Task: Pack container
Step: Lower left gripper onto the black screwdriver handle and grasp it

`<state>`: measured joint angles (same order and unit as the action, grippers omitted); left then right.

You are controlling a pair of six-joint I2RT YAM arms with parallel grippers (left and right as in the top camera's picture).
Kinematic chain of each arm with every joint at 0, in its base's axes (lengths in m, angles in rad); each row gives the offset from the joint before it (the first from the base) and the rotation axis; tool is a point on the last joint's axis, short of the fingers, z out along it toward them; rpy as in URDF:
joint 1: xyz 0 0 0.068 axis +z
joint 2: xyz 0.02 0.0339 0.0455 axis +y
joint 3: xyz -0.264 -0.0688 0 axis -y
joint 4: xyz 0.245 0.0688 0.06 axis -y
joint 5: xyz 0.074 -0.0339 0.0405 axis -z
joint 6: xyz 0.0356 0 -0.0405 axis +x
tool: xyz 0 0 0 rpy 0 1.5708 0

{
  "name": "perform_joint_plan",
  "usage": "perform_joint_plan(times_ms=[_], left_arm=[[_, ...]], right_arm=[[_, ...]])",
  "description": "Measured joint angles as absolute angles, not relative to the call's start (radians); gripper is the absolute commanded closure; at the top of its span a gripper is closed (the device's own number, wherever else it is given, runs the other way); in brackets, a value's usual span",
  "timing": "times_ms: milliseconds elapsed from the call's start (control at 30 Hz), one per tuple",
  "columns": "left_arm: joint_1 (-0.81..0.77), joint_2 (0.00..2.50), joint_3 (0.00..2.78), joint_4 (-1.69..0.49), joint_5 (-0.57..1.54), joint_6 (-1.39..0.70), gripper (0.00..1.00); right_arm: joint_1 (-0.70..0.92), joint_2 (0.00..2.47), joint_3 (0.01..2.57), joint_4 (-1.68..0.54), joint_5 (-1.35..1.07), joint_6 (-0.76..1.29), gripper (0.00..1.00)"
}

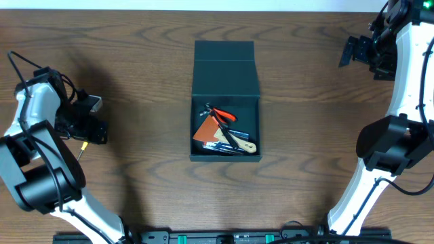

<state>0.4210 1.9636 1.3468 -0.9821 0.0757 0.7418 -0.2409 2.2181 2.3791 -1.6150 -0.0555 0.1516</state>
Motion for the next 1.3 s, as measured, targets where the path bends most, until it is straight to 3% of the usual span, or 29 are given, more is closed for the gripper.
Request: perform_joint_plan(times_ms=[567, 1300], left_arm=[[0.421, 2.014, 1.346, -0.871, -0.004, 0.783, 0.05], [0.421, 2.014, 1.341, -0.779, 0.049, 0.757, 0.09]], right_arm=[[-0.241, 2.218, 2.379, -1.579, -0.056, 0.152, 0.01], [-0.241, 2.218, 2.379, -1.565, -0.056, 0.151, 0.01]])
